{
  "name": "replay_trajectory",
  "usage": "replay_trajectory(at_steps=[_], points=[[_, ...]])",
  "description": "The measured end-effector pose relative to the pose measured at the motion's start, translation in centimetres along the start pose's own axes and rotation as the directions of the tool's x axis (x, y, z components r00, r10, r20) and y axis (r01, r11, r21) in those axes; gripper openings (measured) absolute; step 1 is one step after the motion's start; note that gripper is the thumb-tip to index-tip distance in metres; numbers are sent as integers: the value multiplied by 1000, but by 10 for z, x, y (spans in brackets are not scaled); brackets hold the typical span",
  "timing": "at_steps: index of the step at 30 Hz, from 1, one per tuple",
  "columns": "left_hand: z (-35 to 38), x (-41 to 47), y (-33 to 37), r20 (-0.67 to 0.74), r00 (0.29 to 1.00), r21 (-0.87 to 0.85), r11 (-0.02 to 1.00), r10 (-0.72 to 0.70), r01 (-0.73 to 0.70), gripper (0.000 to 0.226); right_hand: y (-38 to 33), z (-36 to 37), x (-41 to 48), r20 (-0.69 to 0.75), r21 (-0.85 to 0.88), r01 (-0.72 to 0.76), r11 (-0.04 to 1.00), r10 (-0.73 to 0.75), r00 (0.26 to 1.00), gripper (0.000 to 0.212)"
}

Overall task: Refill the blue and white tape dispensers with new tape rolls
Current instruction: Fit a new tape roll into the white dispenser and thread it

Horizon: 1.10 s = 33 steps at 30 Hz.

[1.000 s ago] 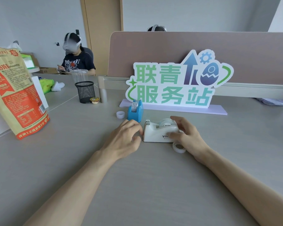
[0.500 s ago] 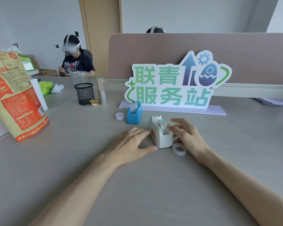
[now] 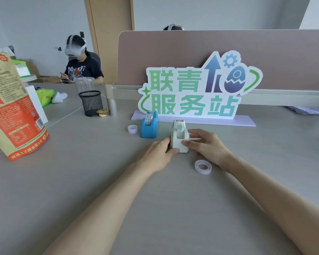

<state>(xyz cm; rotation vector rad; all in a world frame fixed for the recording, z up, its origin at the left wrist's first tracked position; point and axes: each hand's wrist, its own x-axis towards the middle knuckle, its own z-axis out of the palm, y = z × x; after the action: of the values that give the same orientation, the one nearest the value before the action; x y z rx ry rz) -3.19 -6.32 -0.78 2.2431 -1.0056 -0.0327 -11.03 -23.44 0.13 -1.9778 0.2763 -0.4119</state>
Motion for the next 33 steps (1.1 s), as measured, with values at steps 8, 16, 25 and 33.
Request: replay_trajectory(at_steps=[8, 16, 25, 33], points=[[16, 40, 6, -95, 991, 120, 987, -94, 105, 31, 12, 1, 38, -57, 113, -55, 992, 62, 996, 44], [13, 36, 10, -156, 982, 222, 965, -105, 139, 21, 6, -5, -3, -102, 58, -2, 998, 8, 995, 12], [11, -2, 4, -85, 994, 208, 974, -74, 90, 41, -7, -17, -88, 18, -486, 174, 856, -190, 982, 45], [13, 1, -5, -133, 991, 182, 982, -15, 40, 27, 9, -27, -34, -51, -660, 183, 729, -286, 957, 47]])
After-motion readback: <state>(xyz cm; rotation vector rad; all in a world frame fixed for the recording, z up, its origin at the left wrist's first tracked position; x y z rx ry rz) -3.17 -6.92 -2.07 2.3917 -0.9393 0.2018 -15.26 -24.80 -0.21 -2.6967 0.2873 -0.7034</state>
